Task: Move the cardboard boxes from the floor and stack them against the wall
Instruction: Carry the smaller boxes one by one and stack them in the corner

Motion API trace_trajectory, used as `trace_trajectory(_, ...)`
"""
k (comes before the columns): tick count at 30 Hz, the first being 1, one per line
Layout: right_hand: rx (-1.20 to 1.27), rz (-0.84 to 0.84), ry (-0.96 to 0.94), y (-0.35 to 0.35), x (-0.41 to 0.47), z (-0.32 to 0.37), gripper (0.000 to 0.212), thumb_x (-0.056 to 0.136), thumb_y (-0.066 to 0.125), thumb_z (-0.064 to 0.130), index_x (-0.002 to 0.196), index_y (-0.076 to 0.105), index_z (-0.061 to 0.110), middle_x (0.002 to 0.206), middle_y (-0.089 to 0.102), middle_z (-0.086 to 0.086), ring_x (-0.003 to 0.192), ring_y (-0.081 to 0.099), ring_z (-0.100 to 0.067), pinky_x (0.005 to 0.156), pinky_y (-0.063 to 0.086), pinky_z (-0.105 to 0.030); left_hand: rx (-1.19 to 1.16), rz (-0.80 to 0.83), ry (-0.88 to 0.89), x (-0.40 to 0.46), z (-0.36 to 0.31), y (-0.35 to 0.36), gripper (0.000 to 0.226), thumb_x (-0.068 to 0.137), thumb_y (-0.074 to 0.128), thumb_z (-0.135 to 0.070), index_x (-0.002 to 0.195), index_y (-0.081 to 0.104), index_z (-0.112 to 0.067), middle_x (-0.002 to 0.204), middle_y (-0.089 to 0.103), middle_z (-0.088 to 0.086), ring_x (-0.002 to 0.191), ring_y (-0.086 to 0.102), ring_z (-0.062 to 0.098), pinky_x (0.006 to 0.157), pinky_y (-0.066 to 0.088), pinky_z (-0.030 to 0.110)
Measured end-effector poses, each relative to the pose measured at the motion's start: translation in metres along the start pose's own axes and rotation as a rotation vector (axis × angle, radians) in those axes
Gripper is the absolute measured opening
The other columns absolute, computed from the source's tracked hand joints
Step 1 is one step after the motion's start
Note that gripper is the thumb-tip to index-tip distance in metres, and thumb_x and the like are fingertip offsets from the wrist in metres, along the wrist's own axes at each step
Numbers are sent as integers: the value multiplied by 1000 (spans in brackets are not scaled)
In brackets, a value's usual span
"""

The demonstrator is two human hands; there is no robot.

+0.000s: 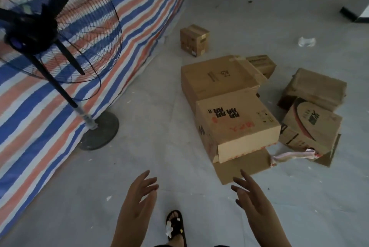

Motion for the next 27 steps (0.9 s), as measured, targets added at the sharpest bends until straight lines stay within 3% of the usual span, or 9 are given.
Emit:
trace_trajectory(2,-6,-21,1,20,28,17,44,92,53,9,117,48,45,114,63,18,96,63,8,78,51,-19,-21,43,-17,48,-10,-3,37,78,59,-49,112,50,-34,103,69,-10,95,64,-2,81,52,21)
trace_trajectory(5,-1,-79,54,30,64,22,45,91,55,8,116,48,44,114,62,18,95,63,8,75,51,-12,-27,137,-65,106,-12,9,37,78,62,-45,111,52,-33,104,68,-5,98,64,8,78,52,14)
trace_trajectory(8,52,-172,138,26,99,18,41,91,54,15,113,47,49,114,62,19,99,63,2,81,52,-24,6,231,-93,161,-16,28,78,46,76,-68,110,53,-32,100,70,-11,96,66,6,75,51,11)
trace_trajectory(11,99,-256,197,22,140,17,37,91,53,20,115,47,47,114,62,18,105,61,-4,90,50,-38,62,283,-91,222,-22,54,59,59,72,-54,111,53,-34,102,69,-12,101,65,11,76,52,14)
trace_trajectory(15,155,-291,239,11,213,23,37,93,50,21,127,44,35,115,60,14,105,60,-5,91,50,-37,107,356,-49,298,-43,100,61,62,64,-70,113,50,-39,105,66,-20,98,63,0,80,51,19)
trace_trajectory(19,199,-328,282,-3,280,41,36,96,48,19,126,41,36,113,58,13,103,58,-3,90,47,-33,121,416,-79,368,-60,144,30,82,57,-42,111,51,-39,109,63,-7,100,62,3,79,48,22)
trace_trajectory(23,187,-396,349,-9,313,40,39,95,50,24,131,39,37,116,58,12,107,57,-6,98,46,-39,168,529,-112,429,-58,184,27,86,58,-39,112,51,-41,110,63,-7,103,61,3,77,50,21)
trace_trajectory(27,208,-550,479,-5,330,15,42,94,51,22,135,42,31,117,59,8,108,59,-15,96,47,-41,279,695,-169,494,-32,220,28,93,57,-21,114,50,-37,113,60,-8,108,59,12,80,47,23)
Point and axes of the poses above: each hand's wrist, its own x-axis towards the middle knuckle, its own y-axis out of the palm, z = x × y, the point moved 6 cm from there along x, towards the middle knuckle
